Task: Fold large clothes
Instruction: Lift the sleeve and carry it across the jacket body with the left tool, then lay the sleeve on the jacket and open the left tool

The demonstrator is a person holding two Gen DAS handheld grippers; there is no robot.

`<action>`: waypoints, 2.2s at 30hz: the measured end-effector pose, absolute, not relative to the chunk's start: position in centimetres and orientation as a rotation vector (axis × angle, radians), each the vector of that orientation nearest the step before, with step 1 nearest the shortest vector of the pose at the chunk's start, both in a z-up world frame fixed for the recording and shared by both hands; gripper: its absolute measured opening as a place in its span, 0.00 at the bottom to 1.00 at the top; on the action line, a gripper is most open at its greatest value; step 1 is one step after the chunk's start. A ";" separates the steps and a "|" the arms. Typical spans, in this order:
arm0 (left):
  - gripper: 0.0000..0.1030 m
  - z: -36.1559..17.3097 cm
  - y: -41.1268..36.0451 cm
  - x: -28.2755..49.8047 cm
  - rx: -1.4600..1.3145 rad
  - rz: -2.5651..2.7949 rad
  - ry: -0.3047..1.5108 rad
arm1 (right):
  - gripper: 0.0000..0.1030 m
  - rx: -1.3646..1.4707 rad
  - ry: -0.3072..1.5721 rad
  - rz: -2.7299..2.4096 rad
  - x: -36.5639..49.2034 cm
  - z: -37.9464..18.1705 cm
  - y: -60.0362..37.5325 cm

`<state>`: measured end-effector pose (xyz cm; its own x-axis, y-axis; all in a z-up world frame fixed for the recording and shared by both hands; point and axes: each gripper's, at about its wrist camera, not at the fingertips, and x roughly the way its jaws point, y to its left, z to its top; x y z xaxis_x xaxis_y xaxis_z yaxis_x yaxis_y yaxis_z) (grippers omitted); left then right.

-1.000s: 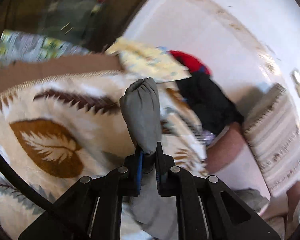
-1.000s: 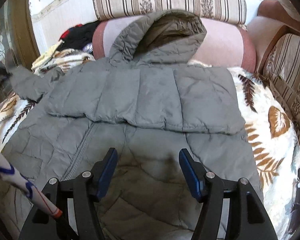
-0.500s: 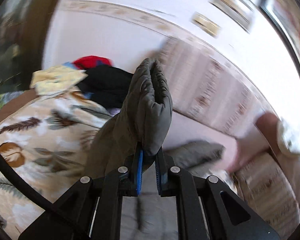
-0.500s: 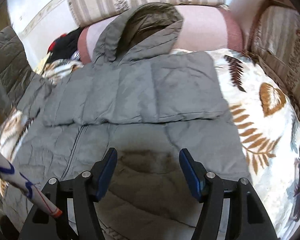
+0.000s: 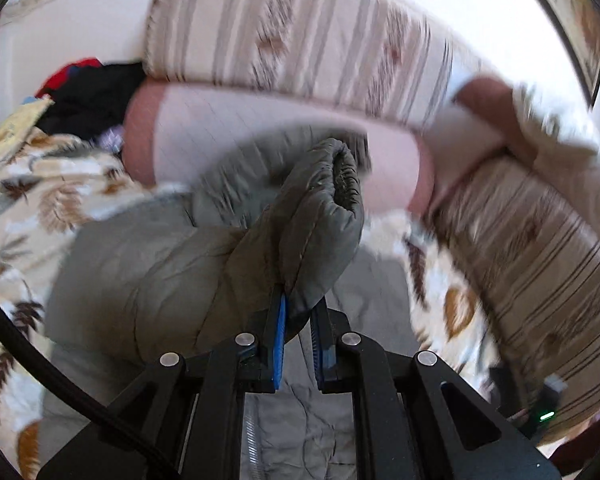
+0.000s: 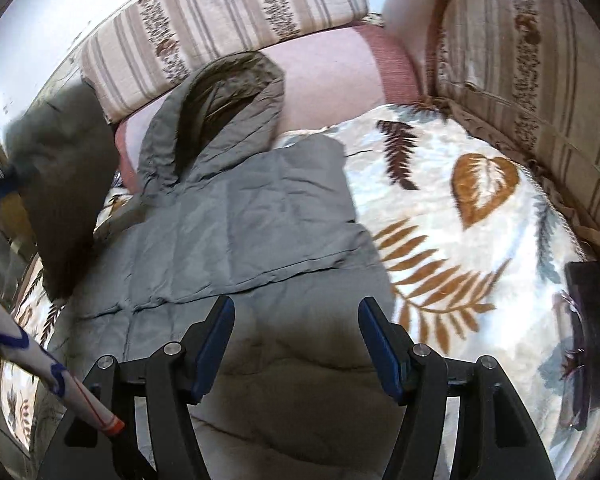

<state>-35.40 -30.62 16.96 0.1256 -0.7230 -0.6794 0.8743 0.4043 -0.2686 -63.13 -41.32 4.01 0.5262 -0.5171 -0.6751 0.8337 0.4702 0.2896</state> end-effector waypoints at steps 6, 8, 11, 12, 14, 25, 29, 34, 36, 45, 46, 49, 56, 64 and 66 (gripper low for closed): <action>0.10 9.0 -33.9 -38.8 0.367 -1.124 0.927 | 0.67 0.683 0.536 -0.892 -64.2 3.9 -42.1; 0.11 7.5 -34.5 -39.8 0.420 -1.105 0.931 | 0.67 0.675 0.538 -0.895 -64.2 3.9 -42.2; 0.20 6.9 -34.8 -41.0 0.465 -1.093 0.923 | 0.67 0.684 0.538 -0.897 -64.4 3.8 -42.4; 0.31 7.1 -34.6 -41.1 0.471 -1.108 0.926 | 0.67 0.688 0.537 -0.898 -64.4 3.7 -42.5; 0.40 8.1 -34.3 -42.0 0.476 -1.150 0.915 | 0.67 0.702 0.534 -0.901 -64.6 3.6 -42.8; 0.60 13.9 -29.9 -32.1 0.389 -0.930 0.784 | 0.67 0.690 0.524 -0.860 -63.7 3.8 -42.1; 0.60 10.9 -28.2 -24.6 0.377 -0.758 0.873 | 0.67 0.697 0.532 -0.853 -63.6 3.4 -42.3; 0.61 5.1 -27.2 -20.0 0.322 -0.728 1.061 | 0.67 0.689 0.553 -0.847 -63.0 3.0 -42.3; 0.61 3.1 -27.6 -20.3 0.363 -0.728 1.076 | 0.67 0.687 0.563 -0.848 -62.7 2.9 -42.4; 0.58 8.6 -28.6 -26.4 0.420 -0.786 0.828 | 0.67 0.695 0.547 -0.865 -62.9 3.0 -42.3; 0.58 8.9 -29.4 -27.5 0.434 -0.824 0.828 | 0.67 0.698 0.546 -0.864 -63.0 3.0 -42.4; 0.58 7.8 -32.2 -30.8 0.495 -0.893 0.849 | 0.67 0.696 0.556 -0.857 -62.6 2.9 -42.3; 0.64 3.1 -35.7 -33.3 0.665 -0.793 0.888 | 0.67 0.692 0.586 -0.864 -62.7 2.2 -42.7; 0.64 7.7 -27.4 -32.1 0.510 -0.838 0.913 | 0.67 0.697 0.569 -0.843 -63.2 2.8 -42.4; 0.64 7.8 -24.0 -30.7 0.471 -0.811 0.939 | 0.67 0.682 0.578 -0.832 -63.0 2.9 -42.0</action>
<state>-30.67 -24.04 7.84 0.3364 -0.4025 -0.8513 0.7839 0.6207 0.0163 -63.05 -42.00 2.91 0.5475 -0.4669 -0.6945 0.8140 0.4897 0.3125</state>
